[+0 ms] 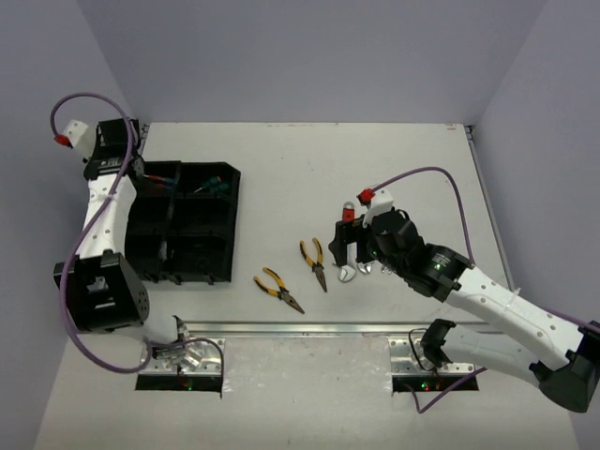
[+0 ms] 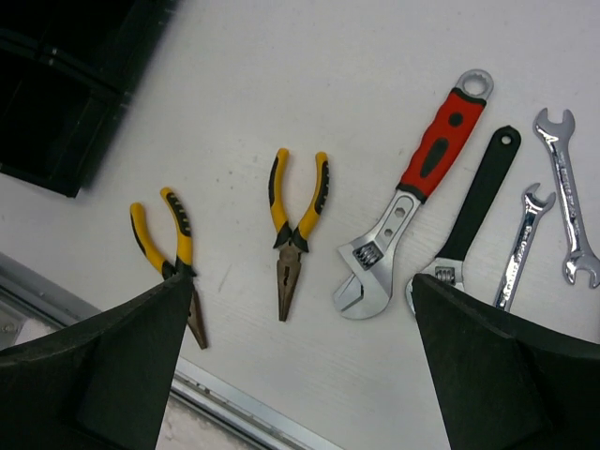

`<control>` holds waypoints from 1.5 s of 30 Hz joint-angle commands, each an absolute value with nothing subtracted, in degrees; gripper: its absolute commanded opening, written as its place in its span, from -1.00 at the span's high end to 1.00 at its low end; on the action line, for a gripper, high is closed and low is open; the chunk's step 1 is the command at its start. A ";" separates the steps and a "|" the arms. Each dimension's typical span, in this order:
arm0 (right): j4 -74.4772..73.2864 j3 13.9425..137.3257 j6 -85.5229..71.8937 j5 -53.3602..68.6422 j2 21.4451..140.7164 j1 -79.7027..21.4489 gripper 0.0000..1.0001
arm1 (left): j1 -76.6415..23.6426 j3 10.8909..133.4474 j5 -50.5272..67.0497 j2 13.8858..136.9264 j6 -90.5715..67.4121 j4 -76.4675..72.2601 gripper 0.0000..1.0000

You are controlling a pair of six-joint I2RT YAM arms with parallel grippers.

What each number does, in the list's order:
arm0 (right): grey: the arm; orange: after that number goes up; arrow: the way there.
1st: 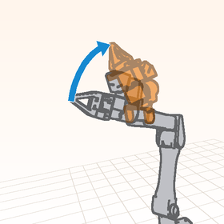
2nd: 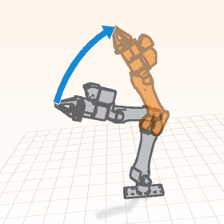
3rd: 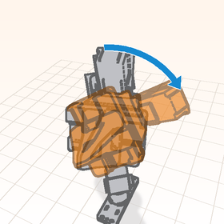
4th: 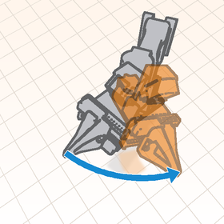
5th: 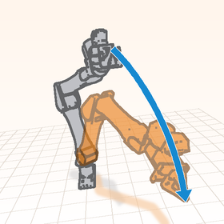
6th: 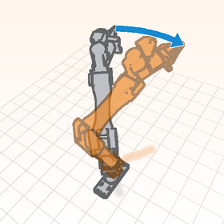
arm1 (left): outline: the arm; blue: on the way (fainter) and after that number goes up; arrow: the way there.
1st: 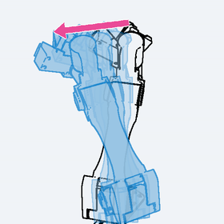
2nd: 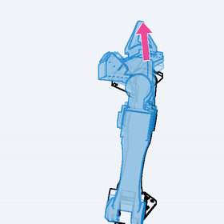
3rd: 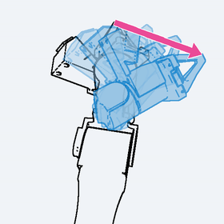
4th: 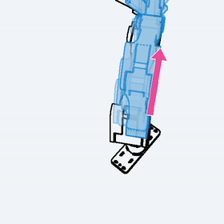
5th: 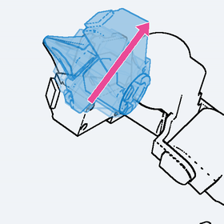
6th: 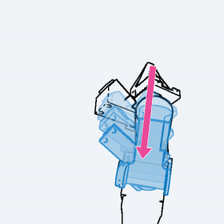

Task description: Sort the tools into containers

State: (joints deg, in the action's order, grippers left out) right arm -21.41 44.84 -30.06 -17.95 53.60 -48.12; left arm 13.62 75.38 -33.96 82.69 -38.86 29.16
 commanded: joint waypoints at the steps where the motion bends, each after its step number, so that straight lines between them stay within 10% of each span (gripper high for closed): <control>1: -20.83 44.82 -30.91 -16.35 52.84 -48.08 -0.98 | 21.46 78.62 -36.91 89.70 -40.08 32.97 1.00; 11: -19.60 45.79 -30.89 -14.85 56.86 -48.08 -0.98 | 22.46 76.42 -29.97 93.91 -36.91 30.01 0.94; 17: -19.97 47.39 -30.18 -15.47 59.28 -48.08 -0.98 | 22.50 76.40 -23.57 95.03 -34.77 30.03 0.15; 20: -23.74 49.59 -30.07 -19.41 61.01 -47.52 -0.98 | 22.50 76.01 -18.97 94.38 -35.95 30.93 -0.60; 24: -29.48 53.96 -31.46 -19.82 64.51 -41.22 -0.98 | 22.50 74.22 -14.50 89.82 -37.44 31.29 -0.96; 32: -33.84 53.93 -24.40 -30.02 68.90 -28.03 -0.98 | 18.91 61.39 6.07 64.03 -33.57 24.52 -1.00; 45: -36.09 54.47 -14.21 -12.38 87.77 -1.18 -0.92 | 3.86 46.27 9.71 37.07 -25.03 25.28 -1.00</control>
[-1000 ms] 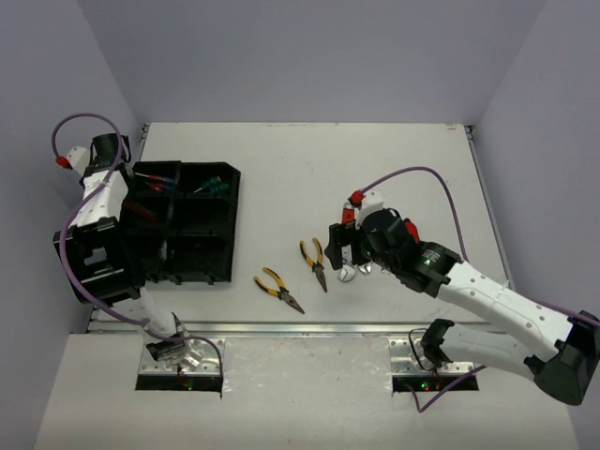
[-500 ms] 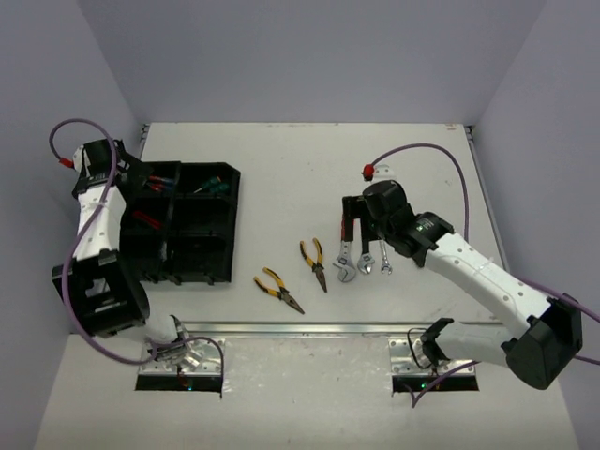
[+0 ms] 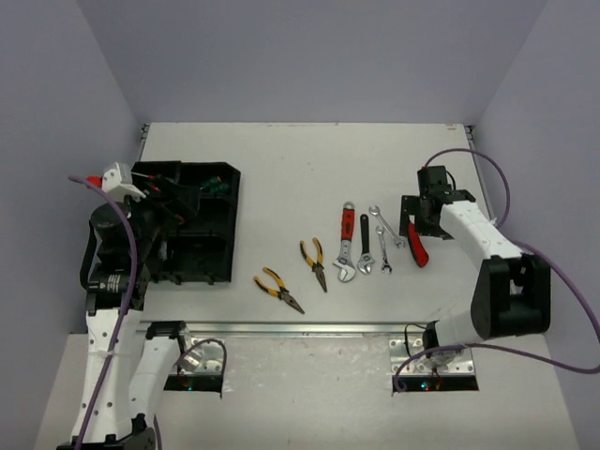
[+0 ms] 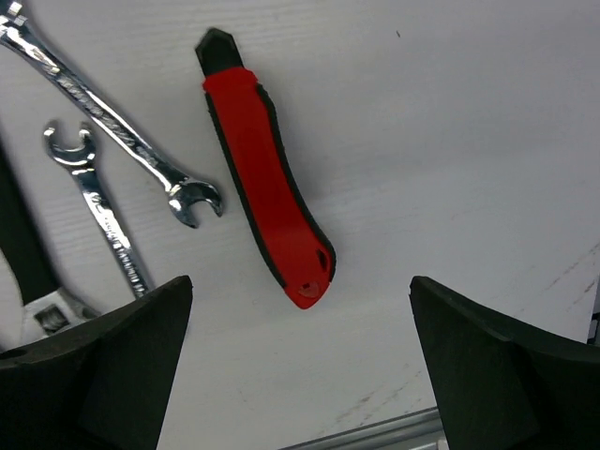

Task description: Sort the tools into containers

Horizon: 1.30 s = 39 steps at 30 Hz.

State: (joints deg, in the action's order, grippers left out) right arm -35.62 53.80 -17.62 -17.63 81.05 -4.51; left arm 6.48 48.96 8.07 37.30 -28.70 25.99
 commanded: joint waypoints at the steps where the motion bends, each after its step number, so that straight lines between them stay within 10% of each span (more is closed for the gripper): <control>1: -35.81 54.66 -14.81 -12.66 90.91 -0.83 -0.87 | 3.15 45.63 9.75 37.61 -24.67 25.05 -1.00; 12: -27.86 49.05 -16.83 -7.65 104.10 -0.44 0.28 | 1.27 42.32 11.25 39.73 -23.38 22.24 -1.00; 18: -28.18 47.23 -19.53 -7.64 90.77 -1.37 0.87 | 1.29 41.31 19.06 41.13 -25.12 19.05 -1.00; 24: -30.43 50.20 -22.98 -13.46 72.59 -16.68 1.00 | -1.84 35.50 39.59 49.04 -38.24 -2.29 -1.00; 39: -7.19 50.40 -20.40 5.71 69.59 -48.57 1.00 | -28.39 39.66 21.39 65.89 -49.53 -17.77 -0.83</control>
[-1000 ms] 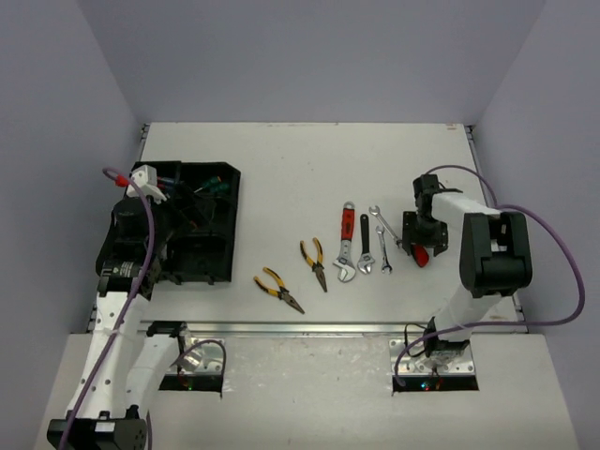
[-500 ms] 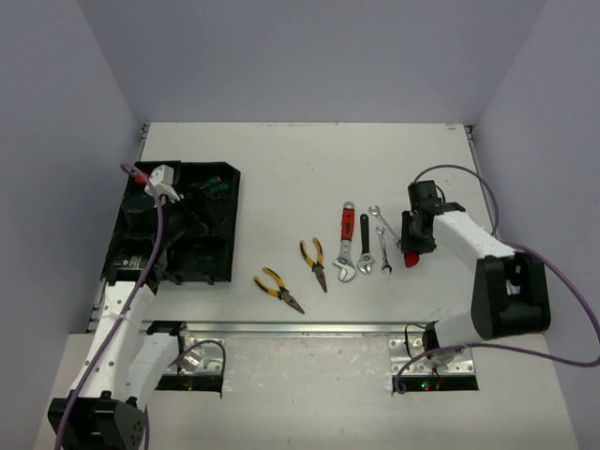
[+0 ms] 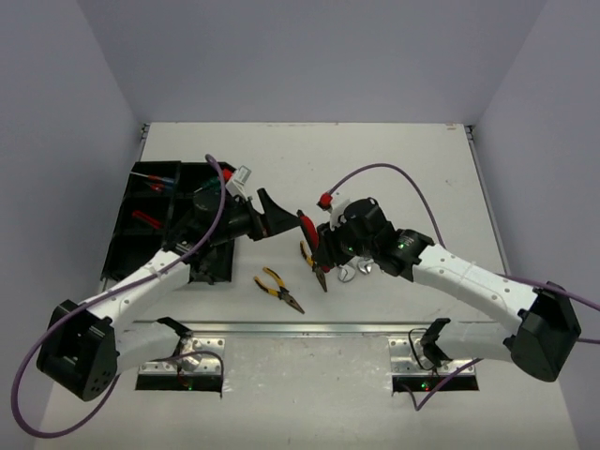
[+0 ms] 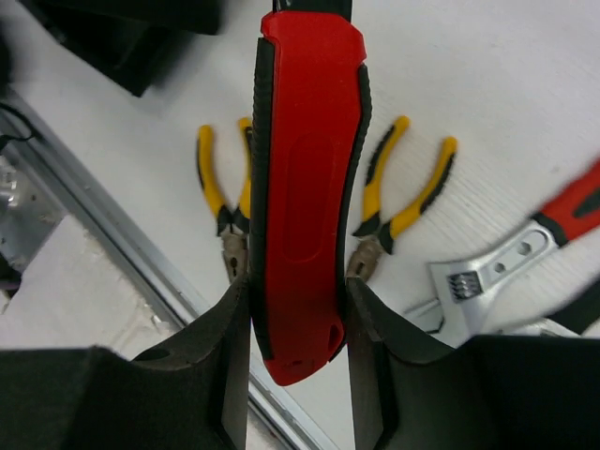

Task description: Sort the tools into containers

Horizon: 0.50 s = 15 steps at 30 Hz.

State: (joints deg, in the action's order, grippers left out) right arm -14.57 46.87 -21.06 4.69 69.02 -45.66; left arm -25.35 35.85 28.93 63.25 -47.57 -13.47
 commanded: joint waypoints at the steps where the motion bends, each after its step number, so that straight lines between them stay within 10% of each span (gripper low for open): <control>1: -6.97 50.91 -20.60 5.47 69.76 -49.20 1.00 | -28.97 39.96 19.84 66.47 -49.38 -16.82 -0.77; 12: -7.35 54.96 -21.72 0.10 71.32 -50.27 0.99 | -32.79 41.02 17.43 68.92 -50.32 -15.74 0.98; 15: -6.99 55.44 -21.80 -1.31 72.07 -50.27 0.61 | -32.96 42.81 15.61 69.45 -49.42 -13.40 1.00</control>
State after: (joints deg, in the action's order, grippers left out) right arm -12.57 51.05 -20.83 1.66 71.83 -50.46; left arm -31.78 39.30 16.28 68.85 -50.93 -13.51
